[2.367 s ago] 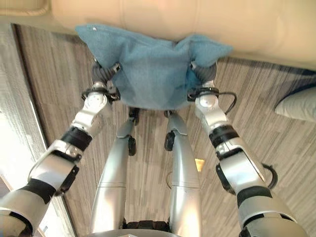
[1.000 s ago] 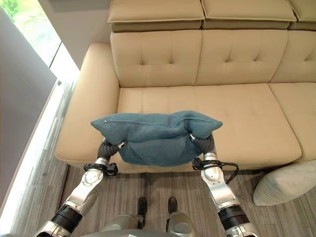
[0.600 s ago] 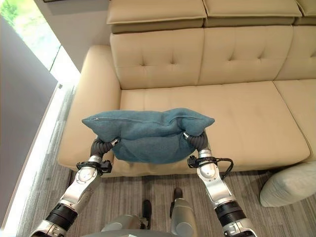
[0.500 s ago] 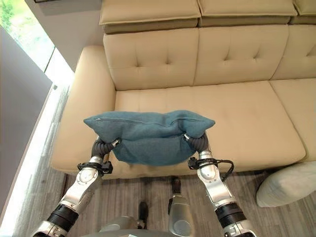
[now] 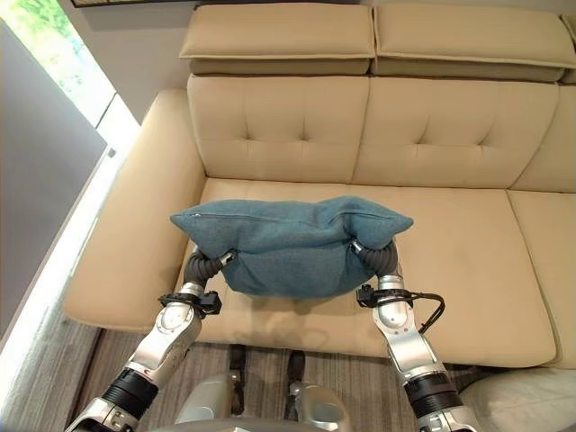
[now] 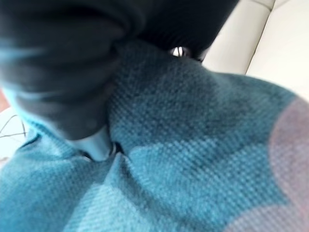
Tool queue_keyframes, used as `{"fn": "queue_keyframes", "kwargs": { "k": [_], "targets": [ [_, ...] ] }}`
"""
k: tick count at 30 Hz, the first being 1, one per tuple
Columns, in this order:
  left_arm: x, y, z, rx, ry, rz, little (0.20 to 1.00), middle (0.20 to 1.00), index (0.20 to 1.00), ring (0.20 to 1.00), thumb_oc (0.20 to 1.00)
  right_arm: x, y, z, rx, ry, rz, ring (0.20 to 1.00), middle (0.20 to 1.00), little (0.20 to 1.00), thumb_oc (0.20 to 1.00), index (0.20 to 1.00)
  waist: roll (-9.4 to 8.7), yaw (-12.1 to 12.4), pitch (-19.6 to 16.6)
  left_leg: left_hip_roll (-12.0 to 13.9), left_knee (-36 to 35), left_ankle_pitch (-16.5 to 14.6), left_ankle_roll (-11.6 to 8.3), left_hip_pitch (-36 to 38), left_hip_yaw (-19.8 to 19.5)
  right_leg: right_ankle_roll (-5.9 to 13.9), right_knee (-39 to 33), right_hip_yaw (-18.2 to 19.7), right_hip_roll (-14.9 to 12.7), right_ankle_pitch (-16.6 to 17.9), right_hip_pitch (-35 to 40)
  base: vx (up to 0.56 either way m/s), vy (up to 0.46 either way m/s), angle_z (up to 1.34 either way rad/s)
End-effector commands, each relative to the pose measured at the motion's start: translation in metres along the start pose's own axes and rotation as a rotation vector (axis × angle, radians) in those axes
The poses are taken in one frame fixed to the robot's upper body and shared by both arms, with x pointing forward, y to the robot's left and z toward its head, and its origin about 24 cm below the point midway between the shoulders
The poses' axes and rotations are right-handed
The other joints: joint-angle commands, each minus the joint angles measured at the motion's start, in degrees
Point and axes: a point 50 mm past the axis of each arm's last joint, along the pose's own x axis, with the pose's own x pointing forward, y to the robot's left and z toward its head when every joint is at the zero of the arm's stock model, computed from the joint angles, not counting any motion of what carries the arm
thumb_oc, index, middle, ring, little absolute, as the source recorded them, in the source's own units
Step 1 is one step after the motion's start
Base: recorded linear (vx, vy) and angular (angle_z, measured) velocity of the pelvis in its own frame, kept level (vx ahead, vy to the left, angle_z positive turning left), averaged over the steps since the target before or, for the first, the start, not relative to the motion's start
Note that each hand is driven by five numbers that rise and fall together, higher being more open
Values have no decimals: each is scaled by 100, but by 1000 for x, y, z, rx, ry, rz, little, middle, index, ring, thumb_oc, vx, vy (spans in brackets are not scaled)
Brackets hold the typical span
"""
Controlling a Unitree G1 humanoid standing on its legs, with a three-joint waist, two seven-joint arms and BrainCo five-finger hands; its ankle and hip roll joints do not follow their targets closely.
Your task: Pick up all the scattered cushions and arrange them neatly on the sofa.
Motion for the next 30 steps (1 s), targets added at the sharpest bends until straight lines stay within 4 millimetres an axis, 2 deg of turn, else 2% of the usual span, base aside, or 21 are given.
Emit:
{"fn": "queue_keyframes", "kwargs": {
  "k": [1, 4, 6, 10, 13, 15, 22, 26, 29, 30],
  "targets": [
    [1, -15, 42, -58, -216, -94, 200, 200, 200, 200, 200, 4, 0, 39, 80, -208, -11, 200, 200, 200, 200, 200, -49, 151, -499, -215, 87, -249, 118, 262, 42, 803, 226, 415, -471, -578, 448, 342, 253, -28],
    [-2, -3, 49, -34, -251, -68, 200, 200, 200, 200, 200, 5, 7, 45, 98, -223, 10, 200, 200, 200, 200, 200, -70, 305, -530, -330, 139, -492, 334, 459, 190, 927, 758, 574, -691, -673, 373, 185, 280, -42],
    [-1, 4, 56, -14, -279, -49, 200, 200, 200, 200, 200, 9, 10, 50, 117, -237, 18, 200, 200, 200, 200, 200, -40, 315, -424, -343, 167, -542, 461, 502, 245, 1061, 1458, 705, -760, -644, -34, 27, 192, -44],
    [1, 7, 64, -7, -312, -42, 200, 200, 200, 200, 200, 10, 15, 52, 130, -241, 29, 200, 200, 200, 200, 200, 34, 296, -387, -367, 65, -576, 542, 563, 232, 1099, 1929, 811, -752, -663, -445, 39, 96, -2],
    [3, 4, 67, -19, -327, -42, 200, 200, 200, 200, 200, 12, 15, 53, 124, -242, 25, 200, 200, 200, 200, 200, 40, 262, -430, -440, -80, -605, 529, 722, 190, 1075, 1474, 810, -775, -517, -457, 117, -1, -10],
    [7, 0, 73, -27, -353, -36, 200, 200, 200, 200, 200, 15, 18, 56, 119, -252, 32, 200, 200, 200, 200, 200, 9, 236, -386, -463, -69, -658, 491, 801, 146, 1128, 1026, 703, -856, -266, -522, 153, -86, -7],
    [16, -7, 81, -34, -378, -27, 200, 200, 200, 200, 200, 23, 18, 67, 105, -290, 24, 200, 200, 200, 200, 200, -6, 229, -547, -412, -415, -593, 377, 1009, 80, 1054, 472, 572, -767, -204, -166, 108, -65, 7],
    [29, -19, 102, -44, -441, -26, 200, 200, 200, 200, 200, 37, 17, 92, 108, -371, -15, 200, 200, 200, 200, 200, 22, 229, -543, -351, -660, -474, 286, 1049, -8, 1027, 207, 469, -698, -191, -62, 43, -56, 18],
    [40, -26, 123, -42, -501, -20, 200, 200, 200, 200, 200, 50, 20, 112, 146, -419, -38, 200, 200, 200, 200, 200, 43, 230, -460, -321, -765, -393, 238, 994, -54, 1018, 78, 440, -662, -159, -89, -30, -30, 16],
    [47, -31, 138, -46, -541, -17, 200, 200, 200, 200, 200, 58, 23, 126, 188, -445, -53, 200, 200, 200, 200, 200, 55, 235, -380, -305, -796, -336, 210, 891, -69, 1020, 22, 440, -645, -130, -177, -147, -32, 6]
  ]
}}
